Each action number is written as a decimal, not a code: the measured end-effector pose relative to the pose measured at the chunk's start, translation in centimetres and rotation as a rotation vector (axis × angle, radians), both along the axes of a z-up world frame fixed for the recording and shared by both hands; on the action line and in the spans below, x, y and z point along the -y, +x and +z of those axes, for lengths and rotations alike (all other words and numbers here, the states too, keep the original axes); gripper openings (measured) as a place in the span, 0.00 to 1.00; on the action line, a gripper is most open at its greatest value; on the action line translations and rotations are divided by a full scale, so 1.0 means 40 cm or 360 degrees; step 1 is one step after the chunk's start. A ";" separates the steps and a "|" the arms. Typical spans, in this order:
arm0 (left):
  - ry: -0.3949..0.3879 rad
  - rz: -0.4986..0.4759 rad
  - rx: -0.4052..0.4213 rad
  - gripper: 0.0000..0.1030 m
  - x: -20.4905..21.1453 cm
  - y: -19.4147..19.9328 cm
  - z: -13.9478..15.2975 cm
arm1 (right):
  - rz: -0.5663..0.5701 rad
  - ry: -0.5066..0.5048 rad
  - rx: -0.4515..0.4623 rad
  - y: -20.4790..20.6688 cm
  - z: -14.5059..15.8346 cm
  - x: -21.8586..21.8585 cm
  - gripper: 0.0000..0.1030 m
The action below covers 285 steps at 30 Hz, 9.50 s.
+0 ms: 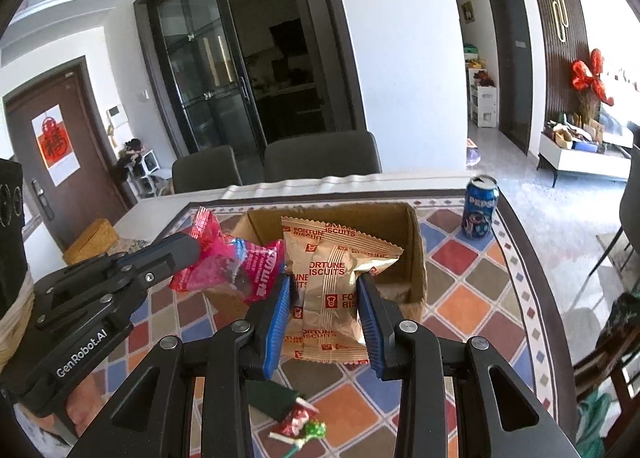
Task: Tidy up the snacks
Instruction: 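Carry the biscuit packet and pink candy into the box and open both tools, then withdraw both tools from the box back toward the snack pile, then grasp the green wrapped candy with the right tool while the left tool grasps the red candy, then carry the green and red candies into the box and open both tools, then withdraw both tools from the box toward the green bar and COSTA packet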
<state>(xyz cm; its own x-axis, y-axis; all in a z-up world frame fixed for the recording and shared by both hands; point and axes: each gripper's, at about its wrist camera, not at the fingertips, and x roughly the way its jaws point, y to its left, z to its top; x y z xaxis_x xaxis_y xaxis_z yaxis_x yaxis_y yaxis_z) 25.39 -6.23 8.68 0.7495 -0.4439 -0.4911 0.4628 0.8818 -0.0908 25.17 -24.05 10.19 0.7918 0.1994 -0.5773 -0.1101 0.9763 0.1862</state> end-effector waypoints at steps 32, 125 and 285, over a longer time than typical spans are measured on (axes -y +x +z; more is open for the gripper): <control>0.0174 0.0168 -0.0017 0.35 -0.016 0.138 -0.049 | -0.0071 -0.0093 -0.0086 0.180 -0.030 -0.030 0.56; 0.0165 -0.0163 -0.0826 0.25 0.029 -0.083 -0.507 | 0.0171 0.0164 -0.0714 -0.031 -0.461 -0.068 0.35; 0.0245 0.0325 -0.0195 0.71 -0.090 -0.260 -0.173 | 0.0086 -0.0133 -0.0222 -0.180 -0.155 -0.079 0.80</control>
